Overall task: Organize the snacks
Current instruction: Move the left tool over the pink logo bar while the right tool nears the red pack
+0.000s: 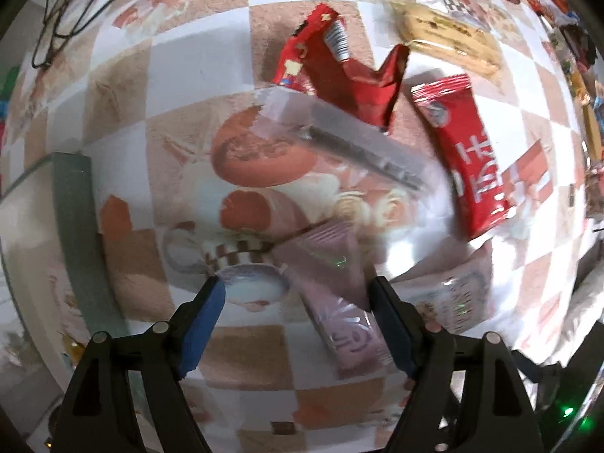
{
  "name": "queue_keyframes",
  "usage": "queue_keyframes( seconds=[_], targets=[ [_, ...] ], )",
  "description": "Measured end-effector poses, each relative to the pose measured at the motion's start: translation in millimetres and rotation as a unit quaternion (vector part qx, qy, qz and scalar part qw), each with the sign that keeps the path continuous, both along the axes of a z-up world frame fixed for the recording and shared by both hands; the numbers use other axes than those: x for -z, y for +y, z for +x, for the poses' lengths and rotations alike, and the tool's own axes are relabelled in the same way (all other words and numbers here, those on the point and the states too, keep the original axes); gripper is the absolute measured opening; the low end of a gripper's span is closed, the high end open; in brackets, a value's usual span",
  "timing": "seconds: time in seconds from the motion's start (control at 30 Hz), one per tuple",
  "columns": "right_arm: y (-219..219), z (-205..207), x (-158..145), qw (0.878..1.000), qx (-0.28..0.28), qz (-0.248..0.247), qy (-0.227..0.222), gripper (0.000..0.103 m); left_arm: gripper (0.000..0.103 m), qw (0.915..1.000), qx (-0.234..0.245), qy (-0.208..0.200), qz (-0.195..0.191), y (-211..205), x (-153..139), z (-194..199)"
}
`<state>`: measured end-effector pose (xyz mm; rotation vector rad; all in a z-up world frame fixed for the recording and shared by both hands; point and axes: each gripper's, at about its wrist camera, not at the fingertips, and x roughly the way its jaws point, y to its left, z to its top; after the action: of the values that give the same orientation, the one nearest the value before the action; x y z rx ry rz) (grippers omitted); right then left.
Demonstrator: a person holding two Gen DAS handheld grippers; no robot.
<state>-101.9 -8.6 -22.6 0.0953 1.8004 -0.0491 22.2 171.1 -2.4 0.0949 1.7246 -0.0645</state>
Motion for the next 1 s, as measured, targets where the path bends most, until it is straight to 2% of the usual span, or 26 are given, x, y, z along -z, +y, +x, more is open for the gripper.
queue_keyframes(
  seconds=[0.33,0.57,0.73,0.9,1.0],
  targets=[
    [27,2,14,1.0,0.003,-0.01,0.0,0.103,0.085,0.9999,-0.014,0.007,-0.003,20,5,-11],
    [19,7,15,1.0,0.005,-0.012,-0.006,0.103,0.085,0.9997,-0.023,0.006,-0.002,20,9,-29],
    [15,5,14,1.0,0.005,-0.011,-0.008,0.103,0.092,0.9994,-0.032,0.011,-0.001,37,14,-31],
    [17,7,15,1.0,0.005,-0.01,0.009,0.103,0.092,0.9996,-0.026,0.004,0.0,45,16,-35],
    [12,14,14,1.0,0.017,-0.008,0.019,0.103,0.097,0.9995,-0.029,0.007,0.0,55,17,-51]
  ],
)
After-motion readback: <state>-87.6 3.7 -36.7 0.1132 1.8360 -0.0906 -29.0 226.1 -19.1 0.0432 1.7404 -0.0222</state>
